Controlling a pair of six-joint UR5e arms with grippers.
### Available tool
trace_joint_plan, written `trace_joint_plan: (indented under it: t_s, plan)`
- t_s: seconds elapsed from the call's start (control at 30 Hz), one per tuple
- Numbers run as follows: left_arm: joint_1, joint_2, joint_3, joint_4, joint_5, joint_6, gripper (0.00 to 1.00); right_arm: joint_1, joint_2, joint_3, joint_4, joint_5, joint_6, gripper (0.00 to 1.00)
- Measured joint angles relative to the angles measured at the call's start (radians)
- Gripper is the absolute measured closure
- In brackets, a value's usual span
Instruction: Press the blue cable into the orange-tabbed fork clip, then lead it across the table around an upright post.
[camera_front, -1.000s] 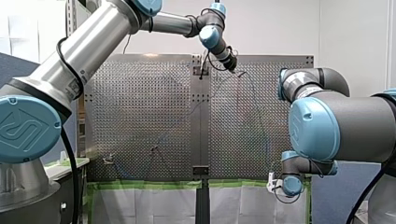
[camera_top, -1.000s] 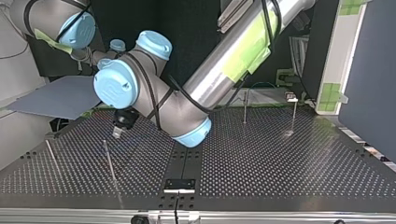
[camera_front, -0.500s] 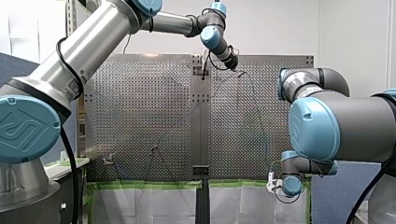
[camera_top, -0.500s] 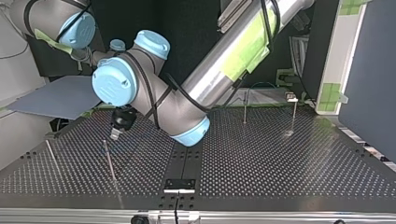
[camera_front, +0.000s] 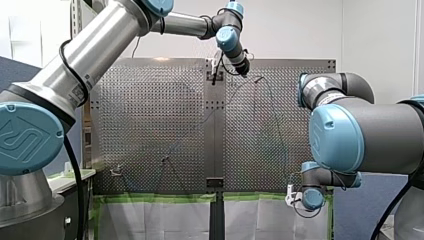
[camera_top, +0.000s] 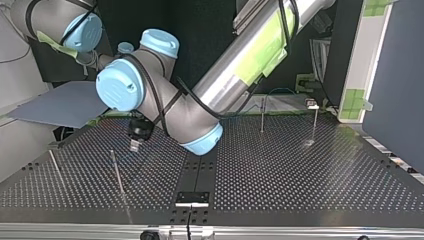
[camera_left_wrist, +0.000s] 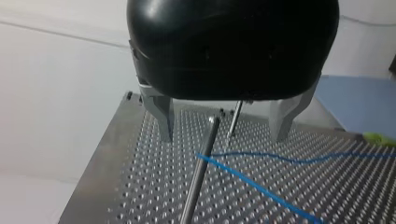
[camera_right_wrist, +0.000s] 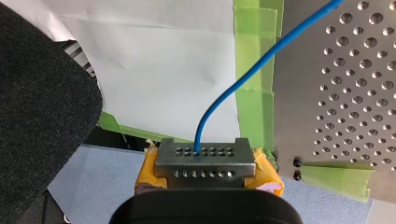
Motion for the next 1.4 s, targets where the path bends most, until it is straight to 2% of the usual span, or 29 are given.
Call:
trace_joint_plan:
  t_s: [0.2,0.87,1.13,1.27,1.4]
  plan:
    - [-0.001,0.0,0.0,-0.005,-0.02,0.0,0.0,0.0,0.0,0.0,0.0,0.0,0.0,1.0]
    - [-0.001,0.0,-0.001,-0.007,-0.021,-0.002,0.0,0.0,0.0,0.0,0.0,0.0,-0.001,1.0]
    - [-0.003,0.001,-0.002,-0.03,-0.022,-0.021,0.0,0.0,0.0,0.0,0.002,-0.001,-0.001,1.0]
    - [-0.01,0.018,-0.024,-0.054,-0.022,-0.016,0.0,0.0,0.0,0.0,0.003,-0.001,-0.001,1.0]
    - [-0.007,0.052,-0.06,-0.037,-0.02,-0.014,0.0,0.0,0.0,0.0,0.004,-0.001,0.0,1.0]
